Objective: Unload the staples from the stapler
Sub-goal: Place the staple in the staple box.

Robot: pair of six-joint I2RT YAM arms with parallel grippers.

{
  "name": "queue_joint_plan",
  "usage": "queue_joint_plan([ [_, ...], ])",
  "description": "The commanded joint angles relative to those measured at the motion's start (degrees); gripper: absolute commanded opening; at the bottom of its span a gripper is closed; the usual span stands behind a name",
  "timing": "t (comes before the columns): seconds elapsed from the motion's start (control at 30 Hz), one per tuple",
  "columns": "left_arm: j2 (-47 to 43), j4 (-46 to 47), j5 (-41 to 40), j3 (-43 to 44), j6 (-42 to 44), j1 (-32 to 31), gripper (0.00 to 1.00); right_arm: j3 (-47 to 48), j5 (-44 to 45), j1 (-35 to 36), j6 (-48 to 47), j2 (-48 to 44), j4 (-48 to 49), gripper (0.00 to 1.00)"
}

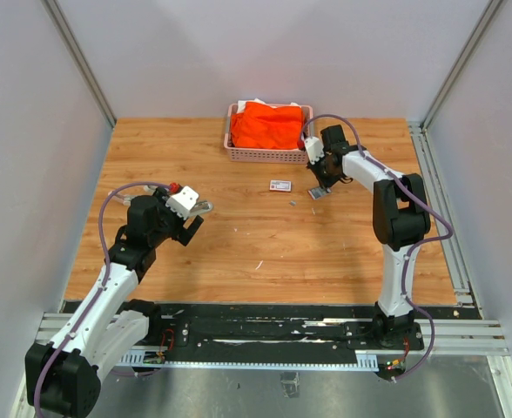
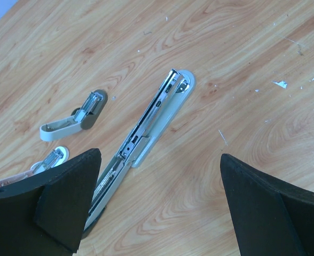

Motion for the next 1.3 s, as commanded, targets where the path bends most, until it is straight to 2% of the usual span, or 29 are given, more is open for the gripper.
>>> queue_joint_plan([
  [0.0,-0.13,1.58,-0.16,-0.59,0.47,-0.06,0.98,0.18,0.93,0.74,-0.23,0.73,0.27,0.01],
  [1.27,0.04,1.67,-0.16,-0.73,0.49,-0.06,0.98,1.04,1.58,0.9,2.02,1.84,-0.27,0.01],
])
